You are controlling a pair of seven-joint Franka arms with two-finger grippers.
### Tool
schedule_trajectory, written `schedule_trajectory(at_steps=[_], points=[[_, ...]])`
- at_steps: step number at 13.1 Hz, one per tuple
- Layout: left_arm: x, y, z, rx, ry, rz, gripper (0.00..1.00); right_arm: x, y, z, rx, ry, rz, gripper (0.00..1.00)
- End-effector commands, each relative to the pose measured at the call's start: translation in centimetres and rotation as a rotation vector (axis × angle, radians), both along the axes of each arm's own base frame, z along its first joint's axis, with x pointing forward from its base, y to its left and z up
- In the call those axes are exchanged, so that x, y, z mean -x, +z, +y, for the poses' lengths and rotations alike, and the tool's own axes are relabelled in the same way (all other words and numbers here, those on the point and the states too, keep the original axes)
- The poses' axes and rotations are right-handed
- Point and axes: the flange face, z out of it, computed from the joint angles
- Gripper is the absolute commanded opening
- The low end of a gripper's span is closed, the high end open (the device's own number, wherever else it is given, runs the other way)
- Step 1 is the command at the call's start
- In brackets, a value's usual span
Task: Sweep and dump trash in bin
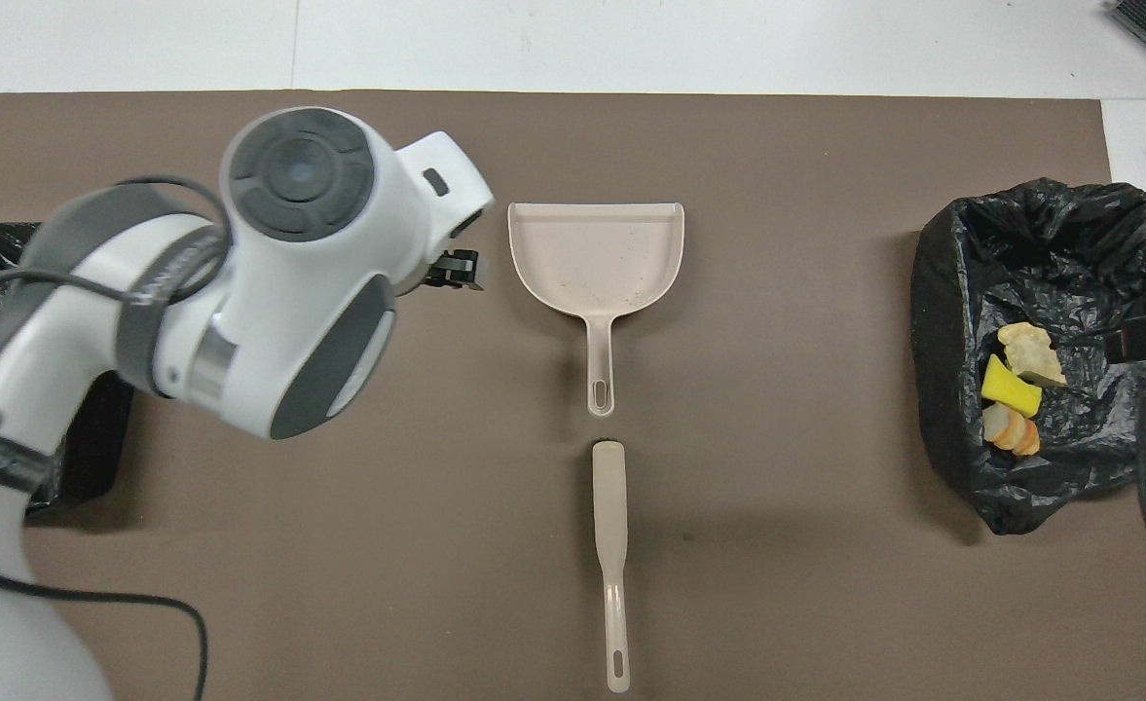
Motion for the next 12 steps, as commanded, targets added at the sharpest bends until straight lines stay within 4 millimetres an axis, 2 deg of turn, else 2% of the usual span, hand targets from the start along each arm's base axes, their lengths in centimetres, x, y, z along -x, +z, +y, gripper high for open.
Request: schedule_trajectory(at_steps=[1,4,5,9,12], points=[[2.2,3.3,5.6,-0.031,-0.034,0.035,1.0,0.6,0.2,0.0,-0.002,0.024,0.009,1.0],[2.3,7.0,10.8,-0.012,-0.085,0.015,1.0,0.6,0.2,-0.1,-0.002,0.022,0.009,1.0],[3.0,8.1,11.9,-0.015,-0.087,0.029,1.0,0.6,0.2,-0.1,-0.002,0.022,0.009,1.0],[4.9,12.5,18.4,0.064,-0.091,0.043,1.0,0.6,0.2,-0.1,-0.002,0.022,0.009,1.0],[6.2,14.8,20.1,0.087,-0.074,0.048,1.0,0.6,0.2,-0.1,-0.002,0.022,0.009,1.0]])
